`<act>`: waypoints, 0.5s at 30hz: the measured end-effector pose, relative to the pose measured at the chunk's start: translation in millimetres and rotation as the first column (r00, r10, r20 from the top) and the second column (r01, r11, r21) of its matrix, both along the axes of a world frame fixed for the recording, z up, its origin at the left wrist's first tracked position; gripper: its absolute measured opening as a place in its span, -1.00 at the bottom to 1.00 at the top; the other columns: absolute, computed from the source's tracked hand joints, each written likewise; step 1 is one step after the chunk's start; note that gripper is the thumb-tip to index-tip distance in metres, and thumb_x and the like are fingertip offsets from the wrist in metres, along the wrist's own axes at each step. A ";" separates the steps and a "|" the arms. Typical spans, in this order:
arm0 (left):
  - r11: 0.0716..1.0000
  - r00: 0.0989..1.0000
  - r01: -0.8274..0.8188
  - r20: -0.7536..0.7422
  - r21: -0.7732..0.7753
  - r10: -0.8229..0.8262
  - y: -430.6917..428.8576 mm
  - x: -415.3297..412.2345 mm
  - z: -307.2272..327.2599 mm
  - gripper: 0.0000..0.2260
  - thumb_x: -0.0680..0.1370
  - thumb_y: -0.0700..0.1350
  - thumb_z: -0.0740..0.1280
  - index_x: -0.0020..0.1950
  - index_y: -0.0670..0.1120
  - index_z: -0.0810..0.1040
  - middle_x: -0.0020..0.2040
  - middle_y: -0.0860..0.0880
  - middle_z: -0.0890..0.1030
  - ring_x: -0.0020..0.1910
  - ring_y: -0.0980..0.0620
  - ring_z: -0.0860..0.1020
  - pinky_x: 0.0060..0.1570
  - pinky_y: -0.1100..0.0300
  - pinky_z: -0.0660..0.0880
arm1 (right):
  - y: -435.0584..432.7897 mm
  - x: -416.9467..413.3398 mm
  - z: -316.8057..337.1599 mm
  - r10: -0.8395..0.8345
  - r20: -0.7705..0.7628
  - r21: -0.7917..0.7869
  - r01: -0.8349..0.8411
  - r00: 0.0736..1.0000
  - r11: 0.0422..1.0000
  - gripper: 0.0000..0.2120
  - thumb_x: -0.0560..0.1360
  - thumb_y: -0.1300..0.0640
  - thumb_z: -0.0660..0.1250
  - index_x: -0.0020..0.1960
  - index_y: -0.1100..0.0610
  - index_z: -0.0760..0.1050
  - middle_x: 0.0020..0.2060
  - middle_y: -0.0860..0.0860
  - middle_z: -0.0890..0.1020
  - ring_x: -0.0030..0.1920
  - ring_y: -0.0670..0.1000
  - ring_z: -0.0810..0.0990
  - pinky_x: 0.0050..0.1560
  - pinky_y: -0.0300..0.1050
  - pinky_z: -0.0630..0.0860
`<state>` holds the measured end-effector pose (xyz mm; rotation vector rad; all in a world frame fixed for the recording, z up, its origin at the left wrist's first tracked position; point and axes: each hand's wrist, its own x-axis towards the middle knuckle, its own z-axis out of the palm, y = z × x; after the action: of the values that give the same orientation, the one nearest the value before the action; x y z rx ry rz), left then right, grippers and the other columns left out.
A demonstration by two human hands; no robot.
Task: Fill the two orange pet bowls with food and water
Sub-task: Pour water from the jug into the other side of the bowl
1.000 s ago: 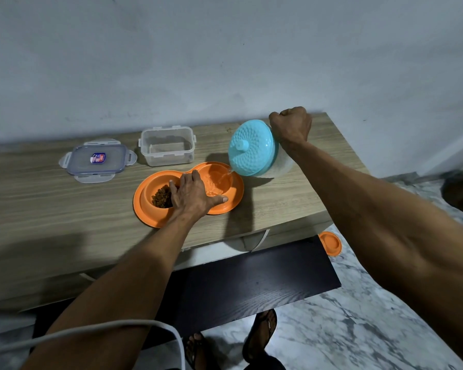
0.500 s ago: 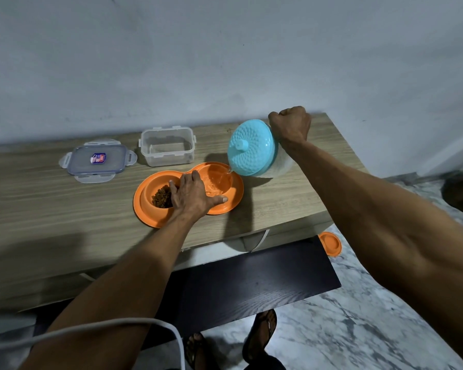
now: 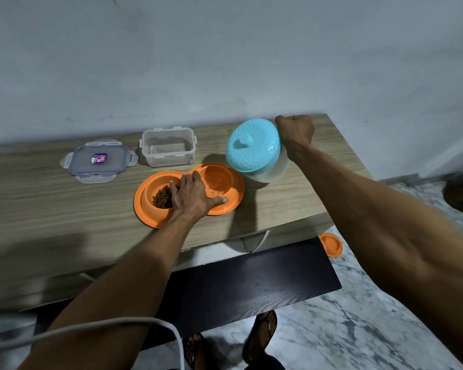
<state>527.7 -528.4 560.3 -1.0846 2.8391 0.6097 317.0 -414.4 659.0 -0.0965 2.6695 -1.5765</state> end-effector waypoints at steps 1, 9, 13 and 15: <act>1.000 1.000 -0.003 -0.003 0.004 0.003 0.2 0.1 0.3 0.01 0.34 0.38 0.40 0.56 -0.17 0.12 0.51 -0.19 0.29 0.53 -0.16 0.19 0.50 -0.24 -0.03 | 1.1 -0.2 -1.4 -0.012 0.021 -0.032 0.012 1.000 0.999 -0.71 0.36 0.18 0.35 -0.49 0.14 0.34 -0.51 -0.02 0.41 -0.35 -0.01 0.40 -0.24 -0.12 0.40; 1.000 1.000 -0.002 0.008 0.006 0.002 1.5 0.9 3.4 -0.01 0.36 0.37 0.38 0.56 -0.17 0.10 0.52 -0.18 0.27 0.53 -0.15 0.18 0.50 -0.23 -0.05 | 2.6 -10.8 -16.4 -0.109 0.222 -0.246 0.164 0.969 0.955 -0.84 0.30 0.23 0.36 -0.40 0.15 0.41 -0.43 -0.02 0.46 -0.38 -0.02 0.41 -0.32 -0.14 0.36; 1.000 1.000 -0.003 0.006 -0.004 0.003 2.0 0.3 3.4 -0.01 0.36 0.37 0.39 0.56 -0.17 0.11 0.52 -0.18 0.27 0.53 -0.15 0.19 0.50 -0.22 -0.04 | -0.7 -21.8 -24.6 -0.123 0.307 -0.332 0.228 0.944 0.915 -0.91 0.27 0.25 0.37 -0.33 0.18 0.46 -0.37 0.02 0.53 -0.38 -0.01 0.45 -0.39 -0.18 0.36; 1.000 1.000 -0.006 0.007 -0.011 0.006 1.9 -0.3 3.3 -0.02 0.36 0.37 0.39 0.56 -0.16 0.11 0.52 -0.18 0.27 0.53 -0.15 0.20 0.49 -0.23 -0.03 | -5.0 -28.0 -29.0 -0.105 0.339 -0.368 0.235 0.935 0.899 -0.94 0.24 0.25 0.37 -0.29 0.19 0.50 -0.36 0.03 0.57 -0.37 0.00 0.49 -0.39 -0.18 0.38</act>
<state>527.5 -526.5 563.6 -1.0950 2.8375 0.5908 289.0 -419.4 630.0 0.3603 2.1315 -1.9844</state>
